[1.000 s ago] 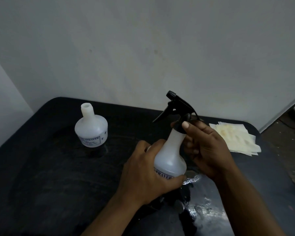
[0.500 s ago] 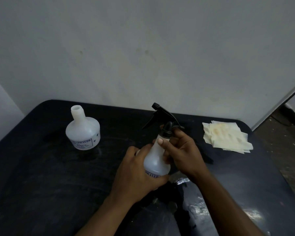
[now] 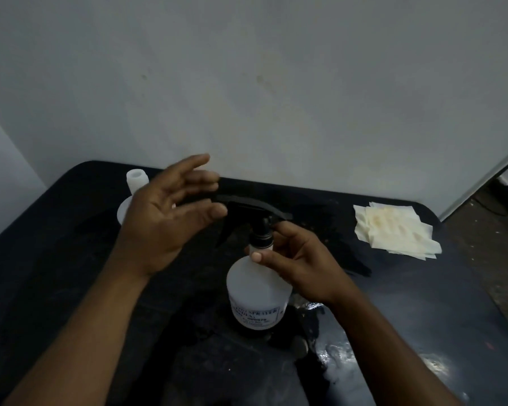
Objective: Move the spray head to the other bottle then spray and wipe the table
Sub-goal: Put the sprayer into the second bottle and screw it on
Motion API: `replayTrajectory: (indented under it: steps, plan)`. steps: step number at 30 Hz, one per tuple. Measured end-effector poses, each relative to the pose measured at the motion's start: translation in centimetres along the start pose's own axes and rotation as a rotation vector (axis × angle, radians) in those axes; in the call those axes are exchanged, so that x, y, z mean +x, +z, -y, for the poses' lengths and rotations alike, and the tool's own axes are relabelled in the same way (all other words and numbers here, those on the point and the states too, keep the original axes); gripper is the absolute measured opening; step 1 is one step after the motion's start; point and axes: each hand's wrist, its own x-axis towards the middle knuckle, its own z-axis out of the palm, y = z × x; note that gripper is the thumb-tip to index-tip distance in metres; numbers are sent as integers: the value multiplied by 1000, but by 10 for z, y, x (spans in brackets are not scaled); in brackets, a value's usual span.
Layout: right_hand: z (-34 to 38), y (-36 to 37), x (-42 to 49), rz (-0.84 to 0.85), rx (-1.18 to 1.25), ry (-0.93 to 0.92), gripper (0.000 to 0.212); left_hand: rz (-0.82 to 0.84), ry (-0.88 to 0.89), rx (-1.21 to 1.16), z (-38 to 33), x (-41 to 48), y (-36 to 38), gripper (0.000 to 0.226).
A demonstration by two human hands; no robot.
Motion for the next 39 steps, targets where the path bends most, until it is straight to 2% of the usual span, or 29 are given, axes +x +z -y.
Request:
replayTrajectory:
  steps: [3, 6, 12, 17, 21, 29, 33, 39]
  plan:
    - [4, 7, 2, 35, 18, -1, 23, 61, 67, 210, -13, 1, 18, 47]
    - [4, 4, -2, 15, -19, -28, 23, 85, 53, 290, -13, 0, 35, 32]
    - [-1, 7, -6, -32, 45, -16, 41, 63, 59, 270, -9, 2, 35, 30]
    - [-6, 4, -7, -6, 66, 24, 28, 149, 173, 353, -10, 3, 35, 32]
    - [-8, 7, -6, -37, -2, 41, 28, 214, 245, 399, -13, 1, 33, 33]
    - [-9, 10, -6, -61, -19, 37, 20, 251, 223, 442, -19, 5, 30, 33]
    - [-8, 12, -6, -108, 37, -35, 27, 240, 221, 425, -19, 4, 31, 33]
    - [-3, 15, -6, -137, 115, -91, 23, 227, 199, 422, -19, 4, 30, 32]
